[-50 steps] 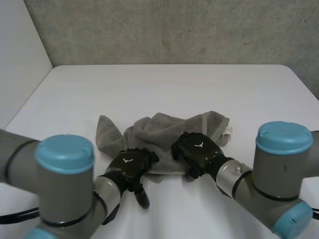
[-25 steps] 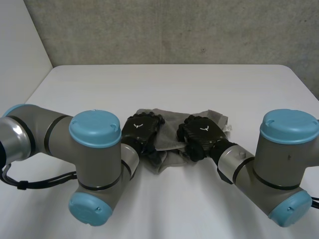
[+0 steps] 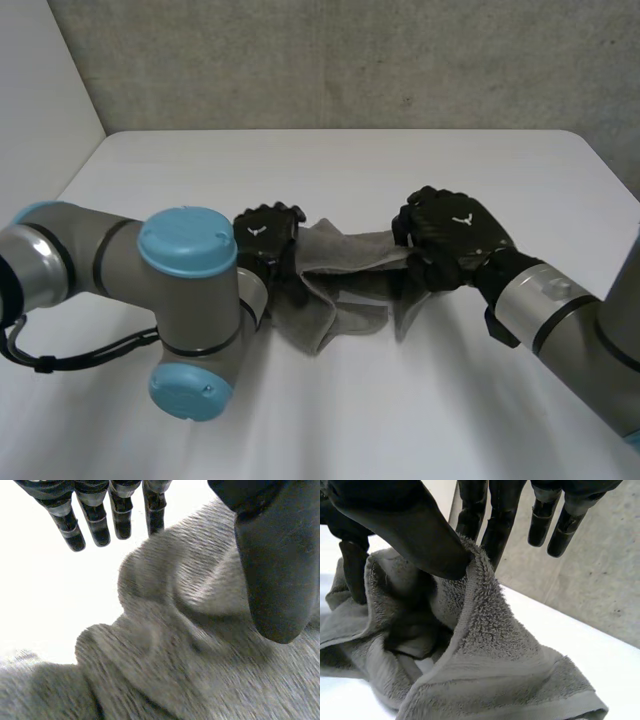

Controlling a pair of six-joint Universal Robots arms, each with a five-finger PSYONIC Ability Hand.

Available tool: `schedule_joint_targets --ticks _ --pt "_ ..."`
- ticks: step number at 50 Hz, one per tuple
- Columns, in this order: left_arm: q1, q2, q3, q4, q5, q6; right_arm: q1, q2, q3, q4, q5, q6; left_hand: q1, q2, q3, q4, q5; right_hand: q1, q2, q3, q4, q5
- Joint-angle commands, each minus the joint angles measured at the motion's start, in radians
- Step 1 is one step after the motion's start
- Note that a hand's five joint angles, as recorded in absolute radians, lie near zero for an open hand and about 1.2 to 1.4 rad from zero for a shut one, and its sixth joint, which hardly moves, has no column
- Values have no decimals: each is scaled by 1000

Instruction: Fold the towel.

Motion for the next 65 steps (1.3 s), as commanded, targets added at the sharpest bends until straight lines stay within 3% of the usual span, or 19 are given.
schedule_joint_targets --ticks 1,8,10,21,30,40,50,62,65 --pt "15 120 -52 -2 21 -28 -41 -70 20 30 -22 0 6 13 -52 -59 26 77 77 -44 -76 53" --pt "-5 153 -106 -10 70 -42 -47 -91 38 33 -42 1 -6 1 -52 -59 14 77 77 -44 -76 53" --pt "-47 151 -120 -10 78 -63 -49 -88 40 33 -47 1 -15 -8 -52 -59 6 77 77 -44 -76 53" --pt "-127 151 -117 -7 73 -212 -49 -55 51 22 -47 0 -18 -11 -52 -59 3 77 77 -44 -76 53" --pt "-150 78 -40 42 26 -216 -47 -51 68 22 -47 0 -15 -8 -52 -59 5 77 77 -44 -76 53" --pt "-144 -69 67 88 -138 -149 -47 -53 80 21 -47 0 -3 4 -52 -59 17 77 77 -44 -76 53" --pt "-66 -44 -28 160 -226 -5 -75 -73 80 18 -45 0 -6 1 -52 -59 14 77 77 -44 -76 53" --pt "23 150 -189 199 -215 -2 -87 -139 81 21 -48 26 0 7 -52 -59 20 77 77 -44 -76 53" --pt "26 167 -226 194 -167 1 -79 -134 83 21 -48 27 44 51 -52 -59 64 77 77 -44 -76 53"
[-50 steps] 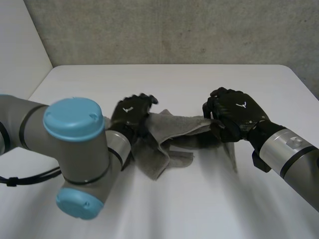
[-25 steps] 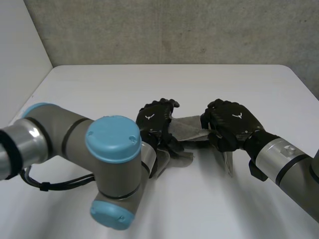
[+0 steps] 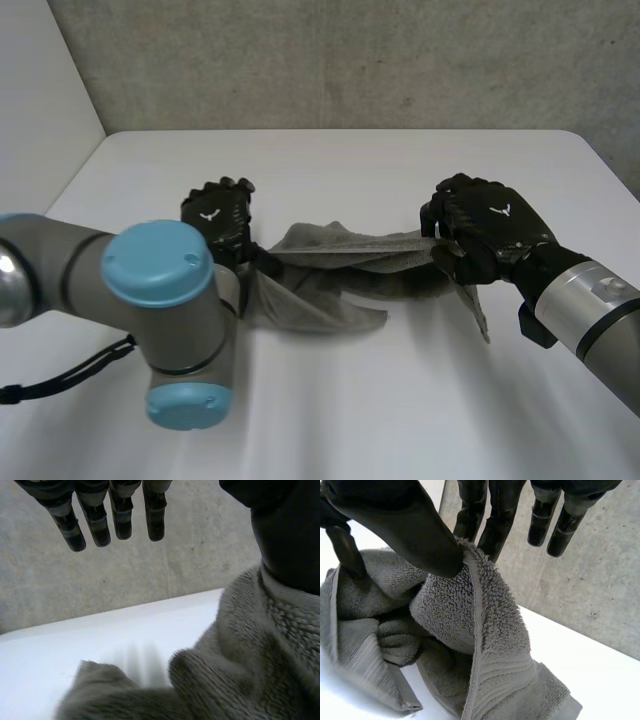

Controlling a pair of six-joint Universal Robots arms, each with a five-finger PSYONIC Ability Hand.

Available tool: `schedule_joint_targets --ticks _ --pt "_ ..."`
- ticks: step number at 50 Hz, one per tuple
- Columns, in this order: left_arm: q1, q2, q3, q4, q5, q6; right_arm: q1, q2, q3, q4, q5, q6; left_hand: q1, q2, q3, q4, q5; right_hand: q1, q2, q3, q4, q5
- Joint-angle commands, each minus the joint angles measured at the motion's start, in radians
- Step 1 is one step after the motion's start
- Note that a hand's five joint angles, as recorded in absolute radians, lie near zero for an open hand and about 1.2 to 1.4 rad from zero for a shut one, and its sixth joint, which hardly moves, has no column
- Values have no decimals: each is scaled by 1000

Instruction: Fold the towel.

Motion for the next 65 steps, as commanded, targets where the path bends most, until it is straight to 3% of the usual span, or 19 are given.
schedule_joint_targets --ticks 1,2,3,4,5,6,7,16,23,27,29,31,34,40,42,48,50,57,65 --pt "17 66 -87 -4 101 2 9 -2 4 1 -2 11 161 167 -52 -59 171 77 77 -44 -76 52" --pt "17 66 -87 -4 102 2 10 2 1 3 -4 13 162 168 -52 -59 172 77 77 -44 -76 52" --pt "19 66 -91 -10 153 2 13 11 -5 3 -7 11 386 392 -52 -59 396 77 77 -44 -76 52" --pt "19 64 -94 -15 207 5 13 12 -5 3 -7 11 754 760 -52 -59 764 77 77 -44 -76 52" --pt "19 64 -94 -15 207 5 13 31 -16 4 -13 10 758 764 -52 -59 768 77 77 -44 -76 52" --pt "22 64 -96 -22 245 5 15 62 -34 11 -19 7 1034 1040 -52 -59 1044 77 77 -44 -76 52" --pt "33 64 -93 -33 276 6 15 62 -34 11 -19 7 1144 1150 -52 -59 1154 77 77 -44 -76 52" --pt "134 66 25 -68 309 55 13 149 -279 89 -36 -18 1145 1151 -52 -59 1155 77 77 -44 -76 52" --pt "201 66 333 -104 382 230 6 243 -596 97 -18 -107 1145 1151 -52 -59 1155 77 77 -44 -76 52" --pt "192 80 441 -74 424 279 5 243 -785 -52 26 -124 1145 1151 -52 -59 1155 77 77 -44 -76 52" --pt "189 201 455 17 457 299 16 225 -800 -152 67 -110 1145 1151 -52 -59 1155 77 77 -44 -76 52" --pt "189 286 417 74 471 298 15 153 -757 -276 102 -66 1145 1151 -52 -59 1155 77 77 -44 -76 52" --pt "205 397 290 161 503 296 10 119 -720 -276 87 -36 1145 1151 -52 -59 1155 77 77 -44 -76 52" --pt "217 423 5 196 603 307 -8 76 -487 -207 -81 11 1145 1151 -52 -59 1155 77 77 -44 -76 52" --pt "227 423 -80 194 623 310 -10 61 -348 -190 -133 -12 1145 1151 -52 -59 1155 77 77 -44 -76 52" --pt "301 419 -364 192 700 324 -10 41 -175 -137 -151 -111 1145 1151 -52 -59 1155 77 77 -44 -76 52" --pt "318 412 -413 192 709 344 -11 36 -88 -79 -156 -214 1145 1151 -52 -59 1155 77 77 -44 -76 52" --pt "332 297 -487 189 695 483 -16 42 44 52 -163 -418 1145 1151 -52 -59 1155 77 77 -44 -76 52" --pt "326 150 -418 202 508 560 -11 48 76 61 -167 -421 1145 1151 -52 -59 1155 77 77 -44 -76 52"
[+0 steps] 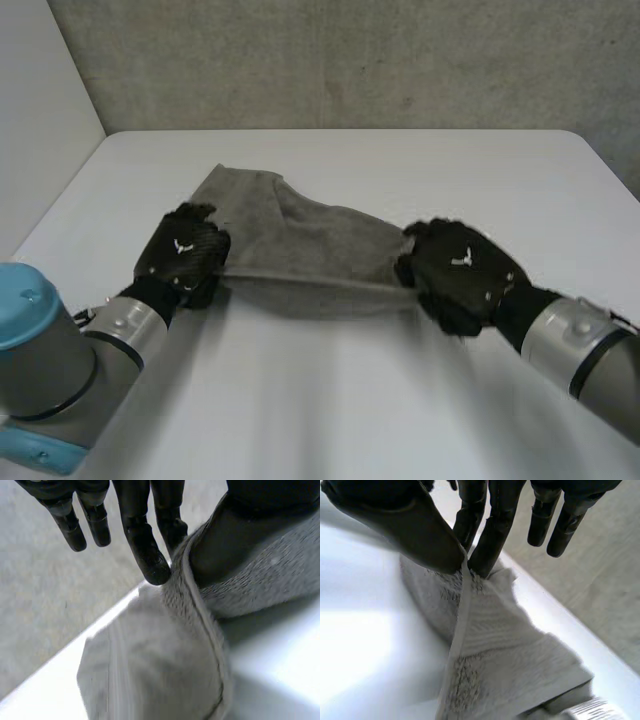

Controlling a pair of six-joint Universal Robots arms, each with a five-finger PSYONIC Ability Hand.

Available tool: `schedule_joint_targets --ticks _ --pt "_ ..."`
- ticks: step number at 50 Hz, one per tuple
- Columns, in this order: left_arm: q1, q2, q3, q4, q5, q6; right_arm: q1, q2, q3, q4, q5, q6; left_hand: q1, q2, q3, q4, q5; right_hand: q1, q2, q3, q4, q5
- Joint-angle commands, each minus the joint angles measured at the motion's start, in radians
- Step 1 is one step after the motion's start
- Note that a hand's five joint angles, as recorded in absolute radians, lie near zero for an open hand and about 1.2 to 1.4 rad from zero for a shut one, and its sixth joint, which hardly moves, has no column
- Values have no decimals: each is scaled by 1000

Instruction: Fold the towel.

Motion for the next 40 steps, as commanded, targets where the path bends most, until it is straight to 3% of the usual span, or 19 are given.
schedule_joint_targets --ticks 1,3,5,6,7,10,22,30,40 --pt "-14 -131 86 6 -192 47 -1 8 16 4 1 11 94 43 -52 -59 64 69 49 -44 -76 39" --pt "-16 -153 105 6 -232 46 -1 8 16 -3 2 34 12 -39 -52 -59 -17 69 49 -44 -76 39" --pt "-26 -171 132 6 -286 49 -1 8 16 -17 5 68 -333 -384 -52 -59 -362 69 49 -44 -76 39" --pt "-27 -171 133 6 -286 49 -4 10 16 -32 8 101 -334 -386 -52 -59 -364 69 49 -44 -76 39" --pt "-31 -173 140 7 -300 49 -4 10 16 -33 8 101 -547 -598 -52 -59 -576 69 49 -44 -76 39" --pt "-33 -174 148 10 -312 51 -24 8 16 -56 15 163 -728 -779 -52 -59 -757 69 49 -44 -76 39" --pt "-37 -207 145 56 -328 46 -115 -1 8 -59 19 253 -881 -932 -52 -59 -910 69 49 -44 -76 39" --pt "-111 -150 94 46 -323 40 -147 23 8 -65 16 255 -1068 -1119 -52 -59 -1097 69 49 -44 -76 39" --pt "-186 -67 25 44 -314 41 -179 91 -11 -80 19 255 -1074 -1126 -52 -59 -1104 69 49 -44 -76 39"
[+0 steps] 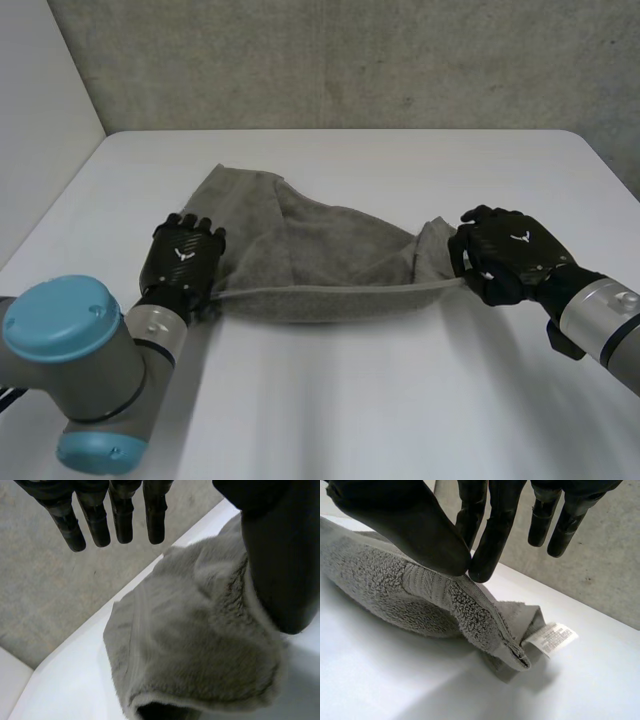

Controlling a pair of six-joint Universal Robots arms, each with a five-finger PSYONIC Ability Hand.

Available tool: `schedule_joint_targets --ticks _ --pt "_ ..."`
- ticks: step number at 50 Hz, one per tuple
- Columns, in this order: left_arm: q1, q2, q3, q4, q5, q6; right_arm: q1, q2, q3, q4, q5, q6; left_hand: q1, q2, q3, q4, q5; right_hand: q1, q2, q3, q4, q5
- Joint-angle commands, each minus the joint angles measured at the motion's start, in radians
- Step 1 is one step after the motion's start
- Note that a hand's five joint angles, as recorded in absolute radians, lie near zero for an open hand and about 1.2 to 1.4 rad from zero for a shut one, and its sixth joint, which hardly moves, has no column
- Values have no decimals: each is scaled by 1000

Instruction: Fold the towel.

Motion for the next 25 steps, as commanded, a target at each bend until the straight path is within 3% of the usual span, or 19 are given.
schedule_joint_targets --ticks 1,4,5,6,7,25 --pt "-60 54 -42 -2 5 2 -10 32 -9 -6 0 1 -59 -29 -52 -59 9 58 45 -44 -76 32" --pt "-63 54 -43 -5 5 3 -3 58 -6 -3 0 0 -3 27 -52 -59 65 7 -6 -44 -76 -19" --pt "-63 54 -42 -12 5 5 -2 72 -4 -3 2 0 85 114 -52 -59 152 -490 -503 -44 -76 -517" --pt "-63 54 -40 -20 5 3 -2 72 -4 -3 2 0 147 176 -52 -59 214 -495 -508 -44 -76 -522" --pt "-63 54 -40 -20 5 3 -2 86 -3 -3 2 0 147 177 -52 -59 215 -745 -758 -44 -76 -772" --pt "-49 54 -40 -42 6 3 38 189 -4 18 42 -11 153 183 -52 -59 221 -774 -787 -44 -76 -800"
